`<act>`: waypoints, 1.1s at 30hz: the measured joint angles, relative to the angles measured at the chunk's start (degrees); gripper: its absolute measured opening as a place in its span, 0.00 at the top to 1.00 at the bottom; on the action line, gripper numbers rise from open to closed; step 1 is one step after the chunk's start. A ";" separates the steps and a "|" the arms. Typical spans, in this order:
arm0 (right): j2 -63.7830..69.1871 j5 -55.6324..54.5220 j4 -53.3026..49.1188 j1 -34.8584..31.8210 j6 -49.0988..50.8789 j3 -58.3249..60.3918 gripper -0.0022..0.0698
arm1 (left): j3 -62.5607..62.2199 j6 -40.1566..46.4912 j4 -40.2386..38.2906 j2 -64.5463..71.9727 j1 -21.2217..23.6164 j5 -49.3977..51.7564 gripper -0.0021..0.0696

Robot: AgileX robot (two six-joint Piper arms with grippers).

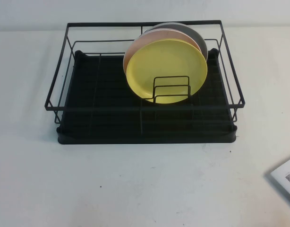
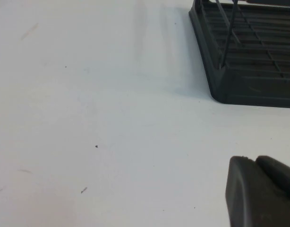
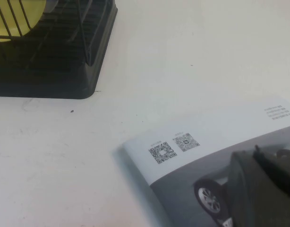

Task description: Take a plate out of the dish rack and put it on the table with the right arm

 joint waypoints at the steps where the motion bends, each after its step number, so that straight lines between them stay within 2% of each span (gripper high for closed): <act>1: 0.00 0.00 0.00 0.00 0.00 0.00 1.00 | 0.00 0.00 0.00 0.00 0.00 0.00 0.98; 33: 0.00 0.00 1.02 0.00 0.00 0.00 1.00 | 0.00 0.00 0.00 0.00 0.00 0.00 0.98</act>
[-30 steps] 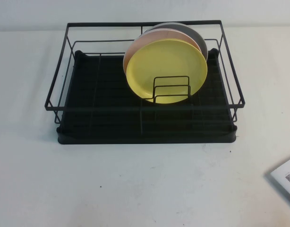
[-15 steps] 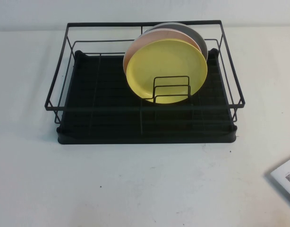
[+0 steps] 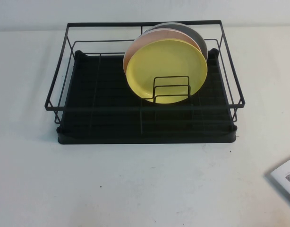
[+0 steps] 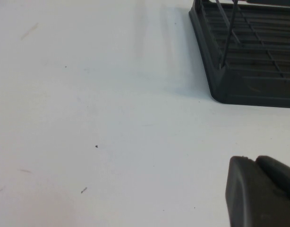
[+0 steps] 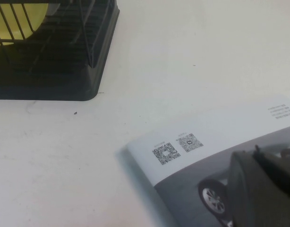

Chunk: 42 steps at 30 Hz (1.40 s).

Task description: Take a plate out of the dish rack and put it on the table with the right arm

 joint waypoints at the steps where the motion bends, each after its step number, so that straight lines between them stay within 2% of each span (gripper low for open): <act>1: 0.00 0.00 0.04 0.00 0.00 0.00 1.00 | 0.00 0.00 0.00 0.00 0.00 0.00 0.98; 5: 0.00 0.00 0.70 0.00 0.00 0.00 1.00 | 0.00 0.00 0.00 0.00 0.00 0.00 0.98; 9: 0.00 -0.96 5.88 0.00 0.00 0.00 1.00 | 0.00 0.00 0.00 0.00 0.00 0.00 0.98; 12: 0.00 -4.00 14.20 0.00 0.00 0.00 1.00 | 0.00 0.00 0.00 0.00 0.00 0.00 0.98; 18: 0.00 -12.46 37.62 0.00 0.00 0.00 1.00 | 0.00 0.00 0.00 0.00 0.00 0.00 0.98; 21: 0.00 -14.69 42.10 0.00 0.00 0.00 1.00 | 0.00 0.00 0.00 0.00 0.00 0.00 0.98; 30: 3.46 -11.94 42.26 0.00 -2.21 -3.85 1.00 | 0.00 0.00 0.00 0.00 0.00 0.00 0.98; 35: 19.50 -3.24 35.34 0.00 -5.41 -15.63 1.00 | 0.00 0.00 0.00 0.00 0.00 0.00 0.98; 42: 47.97 3.09 31.89 0.00 -19.82 -35.13 1.00 | 0.00 0.00 0.00 0.00 0.00 0.00 0.98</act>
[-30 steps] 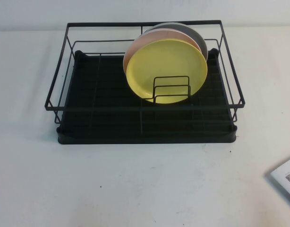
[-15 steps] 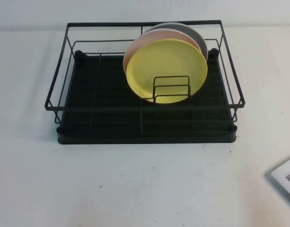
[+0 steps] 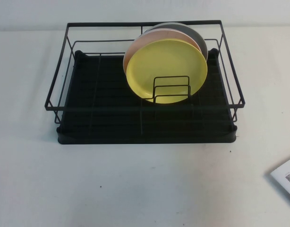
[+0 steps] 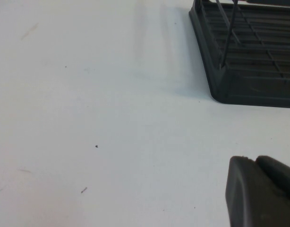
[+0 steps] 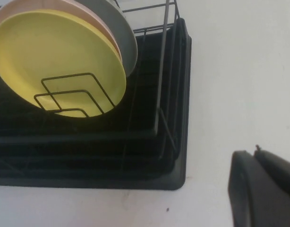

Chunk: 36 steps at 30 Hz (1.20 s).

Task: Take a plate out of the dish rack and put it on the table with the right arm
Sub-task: Grasp the plate from the shelf

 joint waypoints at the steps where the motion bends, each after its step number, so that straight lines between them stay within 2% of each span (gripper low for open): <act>1: 3.96 0.54 0.00 0.00 -1.95 -3.40 1.00 | 0.00 0.00 0.00 0.00 0.00 0.00 0.98; 11: 34.35 8.66 4.53 1.27 -18.27 -36.02 0.99 | 0.00 0.00 0.00 0.00 0.00 0.00 0.98; 21: 57.89 23.42 -1.47 9.93 -27.29 -65.83 0.98 | 0.00 0.00 0.00 0.00 0.00 0.00 0.98; 25: 62.85 28.94 -5.65 12.83 -29.44 -73.60 0.88 | 0.00 0.00 0.00 0.00 0.00 0.00 0.98; 32: 65.73 29.60 -7.34 16.28 -39.30 -77.31 0.54 | 0.00 0.00 0.00 0.00 0.00 0.00 0.98; 36: 67.09 28.46 -7.43 17.09 -42.14 -77.51 0.49 | 0.00 0.00 0.00 0.00 0.00 0.00 0.98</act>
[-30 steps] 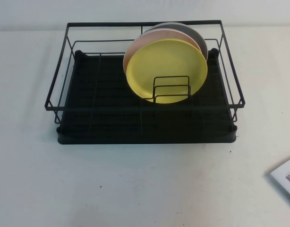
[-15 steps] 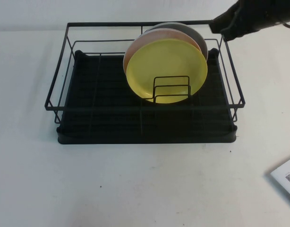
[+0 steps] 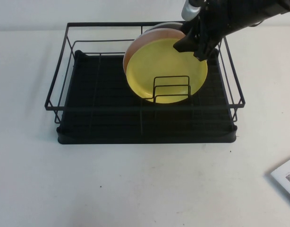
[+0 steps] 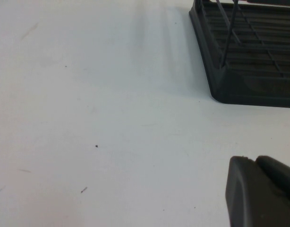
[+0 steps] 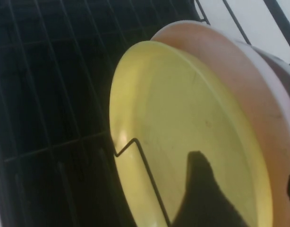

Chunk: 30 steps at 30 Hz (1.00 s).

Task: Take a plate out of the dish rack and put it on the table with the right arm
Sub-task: Grasp the plate from the shelf

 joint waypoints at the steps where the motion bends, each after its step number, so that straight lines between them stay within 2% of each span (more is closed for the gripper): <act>1: 0.42 -0.37 0.00 0.12 -0.38 -0.15 0.49 | 0.00 0.00 0.00 0.00 0.00 0.00 0.98; 12: 3.10 -5.49 -0.92 0.12 -2.45 -0.34 0.48 | 0.00 0.00 0.00 0.00 0.00 0.00 0.98; 30: -1.40 -3.33 -2.04 0.12 -3.45 -3.10 0.48 | 0.00 0.00 0.00 0.00 0.00 0.00 0.98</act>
